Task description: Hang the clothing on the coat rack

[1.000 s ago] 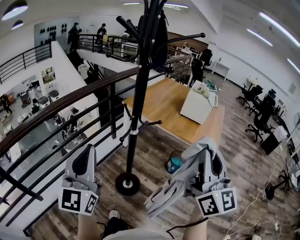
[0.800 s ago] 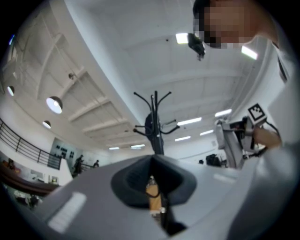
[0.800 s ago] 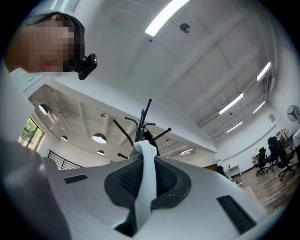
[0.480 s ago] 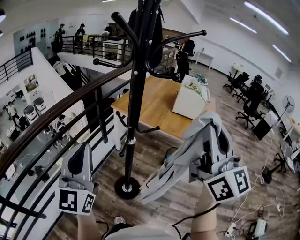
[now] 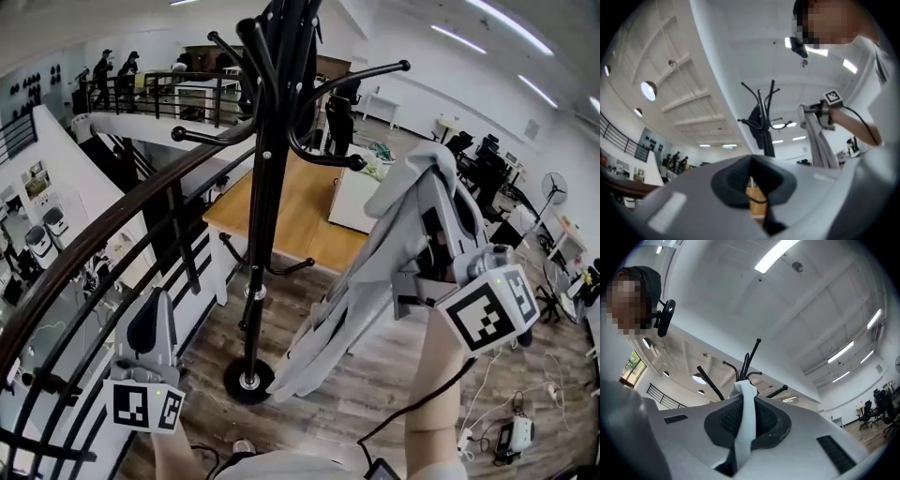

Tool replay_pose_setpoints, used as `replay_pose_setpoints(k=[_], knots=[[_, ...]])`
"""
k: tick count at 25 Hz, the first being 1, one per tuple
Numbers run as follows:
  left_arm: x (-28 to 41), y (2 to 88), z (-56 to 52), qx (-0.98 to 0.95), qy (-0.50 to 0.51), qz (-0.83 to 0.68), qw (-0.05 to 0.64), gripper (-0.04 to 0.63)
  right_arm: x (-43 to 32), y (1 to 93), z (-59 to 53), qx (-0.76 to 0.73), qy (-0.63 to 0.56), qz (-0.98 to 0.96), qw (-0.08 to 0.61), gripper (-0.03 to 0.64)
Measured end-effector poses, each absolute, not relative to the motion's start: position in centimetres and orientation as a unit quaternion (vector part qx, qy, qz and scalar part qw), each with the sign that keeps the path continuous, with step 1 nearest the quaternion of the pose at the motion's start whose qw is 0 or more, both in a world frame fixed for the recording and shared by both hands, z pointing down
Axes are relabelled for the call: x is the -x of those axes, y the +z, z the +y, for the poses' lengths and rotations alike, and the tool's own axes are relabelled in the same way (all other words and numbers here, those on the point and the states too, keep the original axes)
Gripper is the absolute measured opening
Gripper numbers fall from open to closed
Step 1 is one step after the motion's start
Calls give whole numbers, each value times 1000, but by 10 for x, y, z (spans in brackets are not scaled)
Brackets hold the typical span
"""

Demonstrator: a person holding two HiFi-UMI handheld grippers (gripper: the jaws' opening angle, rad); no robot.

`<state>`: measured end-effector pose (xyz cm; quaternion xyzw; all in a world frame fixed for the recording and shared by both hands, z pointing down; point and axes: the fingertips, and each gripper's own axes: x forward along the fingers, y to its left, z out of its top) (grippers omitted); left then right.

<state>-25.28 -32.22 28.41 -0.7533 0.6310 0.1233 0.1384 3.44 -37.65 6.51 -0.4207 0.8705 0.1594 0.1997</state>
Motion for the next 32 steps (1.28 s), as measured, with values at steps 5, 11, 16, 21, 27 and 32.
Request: replay_pose_setpoints(k=[5,11,16,21,27,32], knots=[[262,283,-331,758,129,625,135,6,-17,25,-377,419,201,866,185,6],[275,284,-341,763,137,619,129,6,-2,-3,-386,427,215,859,184,6],[278,286,-348,767,141,613,123,6,1,7,-401,441,193,860,171,6],[281,289,-352,771,143,608,123,7,2,27,-408,443,173,866,156,6],[274,287,-354,780,142,597,124,6,-6,40,-401,447,161,868,143,6],[268,287,-361,785,142,589,124,6,-10,45,-397,439,156,874,137,6]])
